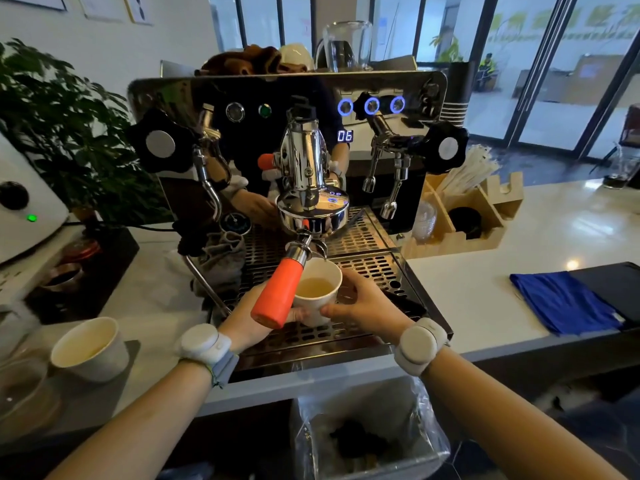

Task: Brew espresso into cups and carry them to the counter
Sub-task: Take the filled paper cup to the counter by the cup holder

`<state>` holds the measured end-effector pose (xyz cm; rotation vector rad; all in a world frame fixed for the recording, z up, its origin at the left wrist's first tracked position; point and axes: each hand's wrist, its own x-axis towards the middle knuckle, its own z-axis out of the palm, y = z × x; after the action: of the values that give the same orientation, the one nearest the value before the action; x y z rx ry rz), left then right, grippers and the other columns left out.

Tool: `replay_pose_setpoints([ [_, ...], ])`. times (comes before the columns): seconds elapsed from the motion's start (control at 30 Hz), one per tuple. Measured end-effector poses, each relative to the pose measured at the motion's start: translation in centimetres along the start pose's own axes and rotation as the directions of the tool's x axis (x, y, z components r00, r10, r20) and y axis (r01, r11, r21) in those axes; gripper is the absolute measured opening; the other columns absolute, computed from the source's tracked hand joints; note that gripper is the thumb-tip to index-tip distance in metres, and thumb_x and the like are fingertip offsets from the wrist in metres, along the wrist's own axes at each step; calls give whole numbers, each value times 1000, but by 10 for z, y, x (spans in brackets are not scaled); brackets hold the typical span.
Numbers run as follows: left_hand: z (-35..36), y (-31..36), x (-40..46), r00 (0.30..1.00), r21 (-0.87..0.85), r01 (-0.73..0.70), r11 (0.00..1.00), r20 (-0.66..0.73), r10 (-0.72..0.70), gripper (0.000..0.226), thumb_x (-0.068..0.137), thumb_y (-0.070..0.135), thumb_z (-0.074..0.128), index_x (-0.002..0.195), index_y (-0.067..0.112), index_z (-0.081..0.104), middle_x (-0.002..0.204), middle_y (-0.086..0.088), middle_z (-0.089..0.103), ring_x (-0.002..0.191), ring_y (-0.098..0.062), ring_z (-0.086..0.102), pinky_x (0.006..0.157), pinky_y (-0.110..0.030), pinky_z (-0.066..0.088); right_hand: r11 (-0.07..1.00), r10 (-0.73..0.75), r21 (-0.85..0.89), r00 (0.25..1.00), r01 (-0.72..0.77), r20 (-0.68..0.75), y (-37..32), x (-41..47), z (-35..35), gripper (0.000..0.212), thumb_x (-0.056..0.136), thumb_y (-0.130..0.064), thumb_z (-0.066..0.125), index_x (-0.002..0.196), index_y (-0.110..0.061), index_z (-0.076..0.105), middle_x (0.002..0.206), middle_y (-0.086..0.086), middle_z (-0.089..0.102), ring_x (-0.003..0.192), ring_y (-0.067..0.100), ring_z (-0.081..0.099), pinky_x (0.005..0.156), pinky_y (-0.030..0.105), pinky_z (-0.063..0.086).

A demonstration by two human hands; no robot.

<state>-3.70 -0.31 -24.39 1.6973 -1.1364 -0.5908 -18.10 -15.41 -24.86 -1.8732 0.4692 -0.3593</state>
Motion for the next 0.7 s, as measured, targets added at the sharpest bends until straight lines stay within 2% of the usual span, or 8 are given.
replay_pose_setpoints([
  [0.07, -2, -1, 1, 999, -6, -8, 1000, -31, 8, 56, 61, 32, 82, 99, 65, 58, 101, 43, 61, 100, 19, 54, 79, -2, 41, 1000, -10, 14, 1000, 10, -14, -2, -1, 0, 68, 71, -11, 80, 129, -22, 47, 121, -4, 60, 114, 10, 56, 97, 28, 46],
  [0.13, -4, 0, 3, 999, -23, -26, 999, -36, 26, 58, 62, 26, 82, 110, 48, 60, 101, 31, 67, 98, 19, 56, 76, 1, 40, 999, -15, 32, 1000, 16, -22, -5, -2, -1, 68, 71, -11, 80, 130, -19, 48, 121, -3, 61, 112, 8, 57, 96, 29, 47],
  [0.23, -6, 4, 1, 999, -15, -34, 999, -33, 34, 66, 63, 27, 82, 123, 26, 55, 112, 18, 62, 99, 15, 57, 78, -1, 41, 999, -24, 34, 999, 25, -33, -8, -4, -1, 70, 71, -11, 80, 132, -16, 47, 121, -3, 62, 112, 7, 57, 96, 29, 47],
  [0.37, -9, 4, -9, 999, 64, 5, 998, -33, -3, 69, 57, 51, 81, 119, 37, 55, 107, 22, 64, 100, 11, 57, 81, -12, 41, 999, -37, 4, 999, 37, -19, -11, -12, 3, 70, 71, -14, 80, 132, -17, 47, 122, -4, 61, 114, 8, 56, 96, 26, 46],
  [0.47, -7, 4, -19, 998, 55, 1, 998, -69, 2, 60, 48, 65, 82, 103, 55, 59, 98, 33, 67, 94, 15, 58, 71, -4, 44, 999, -33, 12, 999, 33, -31, -10, -22, 6, 69, 72, -14, 79, 132, -16, 46, 123, -1, 60, 115, 11, 56, 99, 33, 47],
  [0.53, -2, 3, -23, 997, 14, -4, 1000, -83, 6, 60, 44, 65, 83, 98, 63, 59, 99, 36, 65, 94, 14, 60, 71, -7, 46, 1000, -26, 16, 999, 26, -44, -10, -32, 8, 69, 73, -16, 79, 133, -16, 46, 124, 0, 60, 116, 13, 55, 99, 39, 47],
  [0.63, 4, 0, -28, 998, -37, -14, 999, -61, 12, 64, 43, 60, 86, 101, 64, 58, 104, 31, 66, 99, 9, 61, 80, -17, 45, 1000, -22, 1, 998, 22, -53, -9, -47, 8, 67, 74, -18, 77, 133, -20, 45, 123, -4, 59, 116, 10, 55, 98, 35, 47],
  [0.7, 10, 4, -34, 999, -22, -28, 999, -26, 28, 62, 49, 54, 86, 104, 58, 59, 108, 33, 64, 102, 10, 58, 78, -9, 46, 1000, -27, -11, 997, 27, -65, -7, -58, 6, 66, 75, -20, 77, 132, -23, 45, 122, -8, 59, 115, 9, 55, 96, 29, 48],
])
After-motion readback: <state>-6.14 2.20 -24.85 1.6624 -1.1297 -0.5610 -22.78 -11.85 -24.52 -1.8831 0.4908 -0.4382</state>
